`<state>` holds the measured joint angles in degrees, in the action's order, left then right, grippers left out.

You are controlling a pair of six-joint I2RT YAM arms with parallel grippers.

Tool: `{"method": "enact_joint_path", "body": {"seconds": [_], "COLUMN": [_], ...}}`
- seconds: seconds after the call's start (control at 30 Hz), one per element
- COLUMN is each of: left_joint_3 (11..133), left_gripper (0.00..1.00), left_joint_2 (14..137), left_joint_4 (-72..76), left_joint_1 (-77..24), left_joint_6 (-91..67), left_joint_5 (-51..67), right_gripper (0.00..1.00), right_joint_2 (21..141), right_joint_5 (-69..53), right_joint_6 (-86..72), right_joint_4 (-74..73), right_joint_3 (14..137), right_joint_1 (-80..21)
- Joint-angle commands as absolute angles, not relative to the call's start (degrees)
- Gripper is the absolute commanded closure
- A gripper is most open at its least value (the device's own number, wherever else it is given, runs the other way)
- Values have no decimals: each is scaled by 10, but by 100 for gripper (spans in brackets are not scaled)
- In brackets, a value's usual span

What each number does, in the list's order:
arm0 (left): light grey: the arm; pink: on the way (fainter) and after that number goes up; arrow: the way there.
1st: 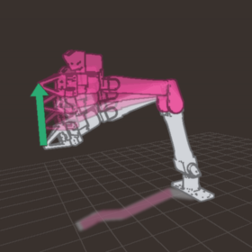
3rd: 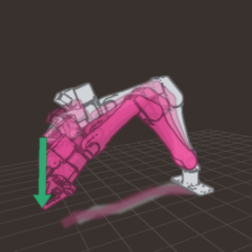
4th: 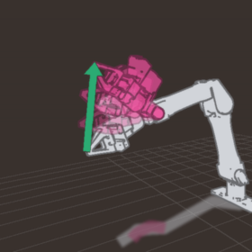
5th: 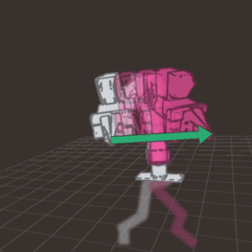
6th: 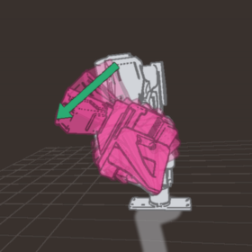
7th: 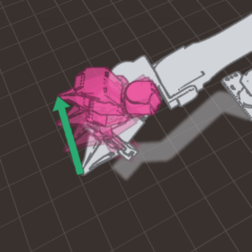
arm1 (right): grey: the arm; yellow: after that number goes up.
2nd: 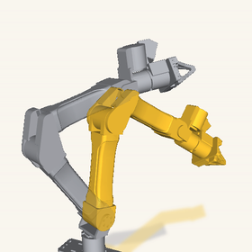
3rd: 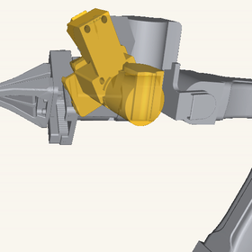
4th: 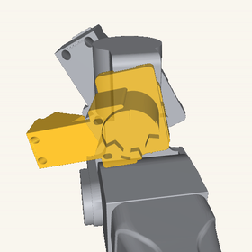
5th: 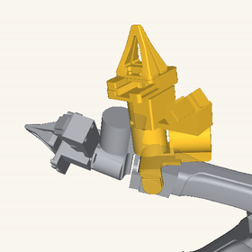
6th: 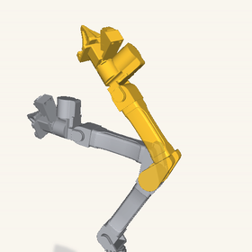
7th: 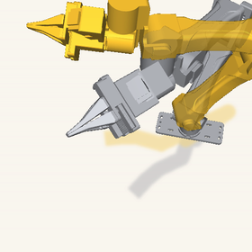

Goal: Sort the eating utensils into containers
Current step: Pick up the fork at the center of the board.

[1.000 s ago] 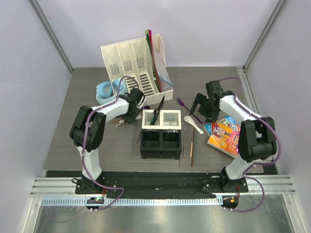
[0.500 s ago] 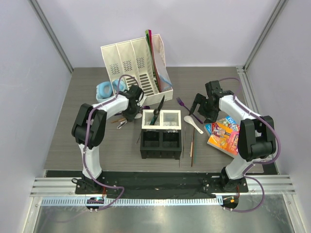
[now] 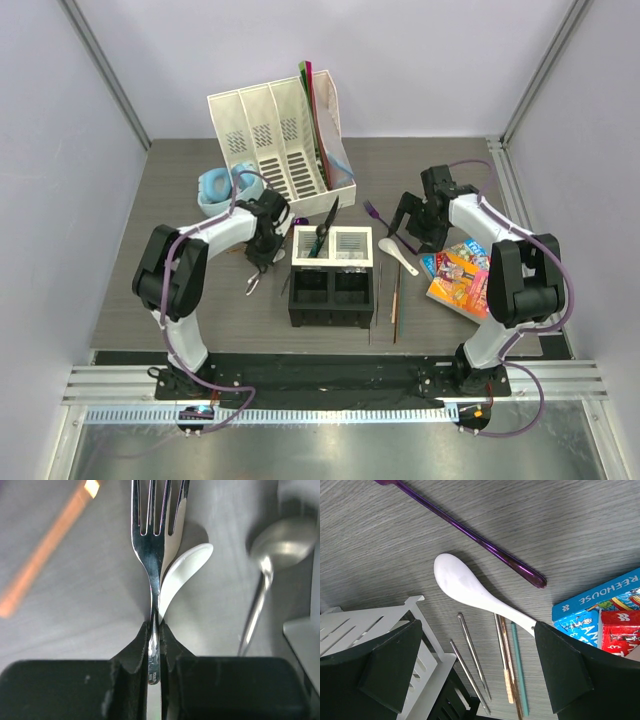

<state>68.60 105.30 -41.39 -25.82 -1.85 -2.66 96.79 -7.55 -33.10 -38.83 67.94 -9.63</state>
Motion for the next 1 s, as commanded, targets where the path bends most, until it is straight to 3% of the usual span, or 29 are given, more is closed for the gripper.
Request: {"method": "enact_joint_path", "body": {"seconds": [0.0,0.47,0.77,0.97], "left_joint_3": [669,636,640,662], "left_gripper": [99,100,94,82], "left_joint_2": [999,979,1024,1047], "left_joint_4": [-463,-451,-447,-464], "left_joint_1": [-271,-293,-300,-301], "left_joint_6": [-44,-69,-85,-93], "left_joint_5": [-11,-12,-13,-13], "right_gripper": [0,0,0,0], "right_joint_2": [971,978,971,972], "right_joint_5": [-83,-87,-81,-82], "right_joint_6": [-334,-337,-335,-334], "right_joint_4": [-377,-371,-374,-375], "right_joint_3": [696,702,697,700], "right_joint_1": [-98,-101,-101,-100]}}
